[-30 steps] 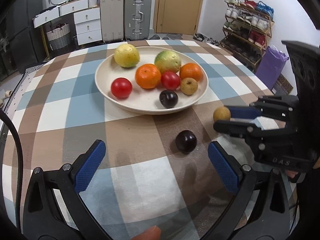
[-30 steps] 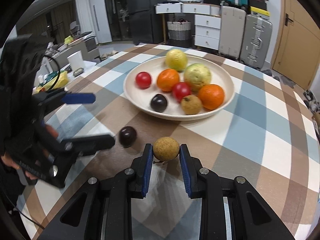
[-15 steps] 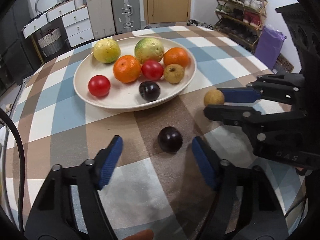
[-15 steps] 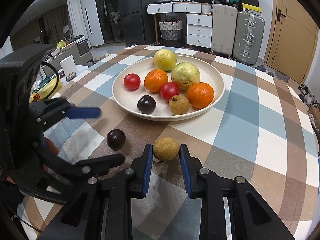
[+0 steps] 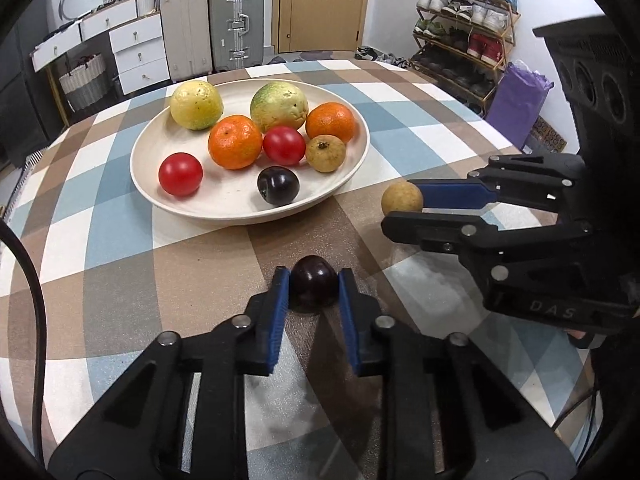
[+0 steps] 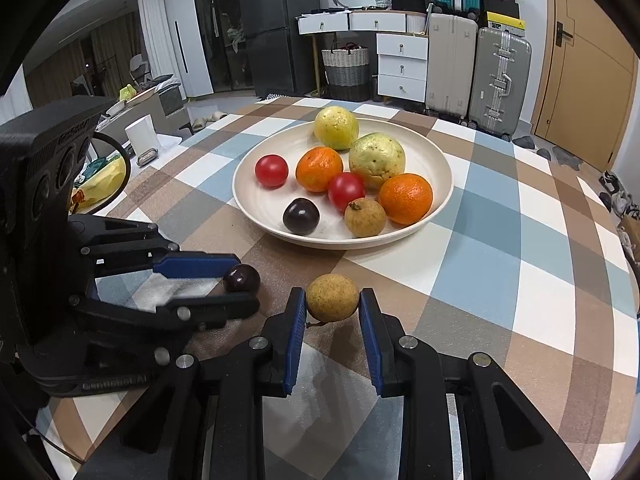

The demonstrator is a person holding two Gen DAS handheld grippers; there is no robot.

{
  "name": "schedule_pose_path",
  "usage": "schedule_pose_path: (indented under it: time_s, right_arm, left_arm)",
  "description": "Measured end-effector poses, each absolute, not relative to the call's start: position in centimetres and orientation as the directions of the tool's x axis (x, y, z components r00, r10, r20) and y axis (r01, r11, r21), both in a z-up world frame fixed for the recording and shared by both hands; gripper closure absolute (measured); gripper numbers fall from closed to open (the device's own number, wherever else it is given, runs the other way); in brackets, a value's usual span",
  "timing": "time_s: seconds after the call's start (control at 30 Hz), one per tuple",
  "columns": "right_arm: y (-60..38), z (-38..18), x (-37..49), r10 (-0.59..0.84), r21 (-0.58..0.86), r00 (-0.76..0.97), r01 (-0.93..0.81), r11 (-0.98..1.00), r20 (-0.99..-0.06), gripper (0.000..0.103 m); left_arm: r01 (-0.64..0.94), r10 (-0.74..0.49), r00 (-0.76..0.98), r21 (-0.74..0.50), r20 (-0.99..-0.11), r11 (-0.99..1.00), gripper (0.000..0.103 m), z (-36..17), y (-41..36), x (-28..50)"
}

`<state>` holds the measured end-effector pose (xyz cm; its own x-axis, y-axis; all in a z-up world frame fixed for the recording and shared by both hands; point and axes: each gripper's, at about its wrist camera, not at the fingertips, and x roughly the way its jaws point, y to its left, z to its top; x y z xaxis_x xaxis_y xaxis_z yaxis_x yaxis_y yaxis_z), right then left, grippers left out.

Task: Organize fruits
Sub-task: 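Grasp the brown fruit with the right gripper while the left gripper grasps the plum, then carry the brown fruit and plum onto the cream plate and release both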

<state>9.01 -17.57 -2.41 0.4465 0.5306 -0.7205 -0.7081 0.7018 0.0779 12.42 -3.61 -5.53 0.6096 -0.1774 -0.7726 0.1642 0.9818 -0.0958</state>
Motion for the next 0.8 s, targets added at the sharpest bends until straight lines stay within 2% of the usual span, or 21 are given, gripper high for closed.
schedule_pose_path:
  time_s: [0.43, 0.8]
  right_arm:
    - [-17.7, -2.4, 9.1, 0.536, 0.082, 0.448, -0.708, 0.701, -0.716, 0.075]
    - [-18.4, -1.5, 9.0, 0.564, 0.101, 0.481, -0.694, 0.713, -0.671, 0.075]
  left_arm:
    - [0.186, -0.207, 0.650, -0.111, -0.731, 0.976, 0.082, -4.5, -3.6, 11.3]
    - [0.115, -0.187, 0.705, -0.149, -0.684, 0.982, 0.082, -3.2, -1.6, 10.8]
